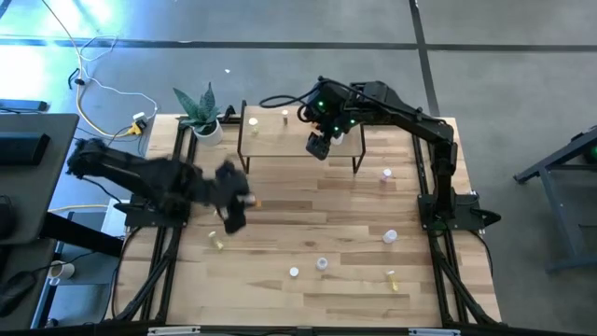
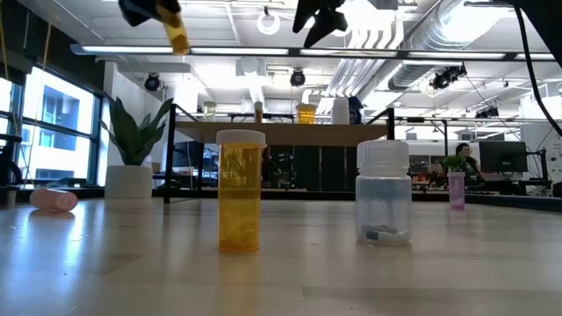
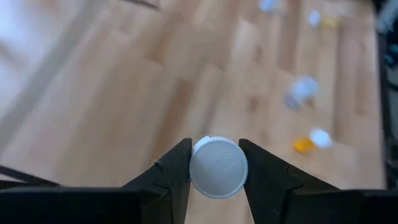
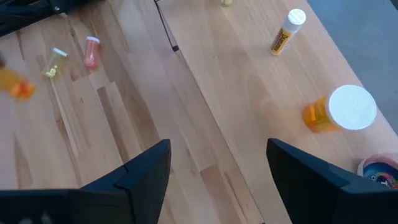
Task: Pick and place medicine bottles onto shelf by color
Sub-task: Put the left small orange pill bottle on the shelf
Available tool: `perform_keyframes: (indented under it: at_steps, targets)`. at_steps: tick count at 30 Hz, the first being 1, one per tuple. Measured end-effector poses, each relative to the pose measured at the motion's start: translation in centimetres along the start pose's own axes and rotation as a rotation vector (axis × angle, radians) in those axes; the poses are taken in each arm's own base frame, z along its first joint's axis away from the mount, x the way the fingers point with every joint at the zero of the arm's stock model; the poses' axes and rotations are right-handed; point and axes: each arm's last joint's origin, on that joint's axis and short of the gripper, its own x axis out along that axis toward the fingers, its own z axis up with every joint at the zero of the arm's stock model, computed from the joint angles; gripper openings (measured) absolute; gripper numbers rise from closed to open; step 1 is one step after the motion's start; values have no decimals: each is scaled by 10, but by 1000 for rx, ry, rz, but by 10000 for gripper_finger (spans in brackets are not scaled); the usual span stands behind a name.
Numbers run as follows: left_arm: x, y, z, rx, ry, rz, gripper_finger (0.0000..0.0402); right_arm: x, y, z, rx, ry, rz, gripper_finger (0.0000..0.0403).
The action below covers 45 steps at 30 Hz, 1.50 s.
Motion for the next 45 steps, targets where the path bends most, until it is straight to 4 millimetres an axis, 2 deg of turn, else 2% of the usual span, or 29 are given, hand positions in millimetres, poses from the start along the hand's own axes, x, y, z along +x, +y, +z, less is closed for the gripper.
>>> perform_keyframes:
  at_steps: [10, 17, 24, 27, 34, 45]
  targets:
    - [-39, 94, 36, -9, -159, 303, 117, 0, 0, 1, 5, -11, 2, 256]
    - [-64, 152, 60, -105, -236, 542, 117, 0, -2, 2, 1, -27, -58, 256]
    - [-73, 196, 81, -179, -310, 578, 117, 0, -10, 3, -29, -30, -95, 256]
    - [-67, 211, 87, -208, -291, 579, 117, 0, -20, 4, -27, -30, -111, 256]
    - [-39, 241, 99, -246, -221, 537, 117, -1, -52, 7, 23, -29, -160, 256]
    - [13, 264, 102, -325, -41, 440, 117, -5, -92, 6, 113, -29, -221, 256]
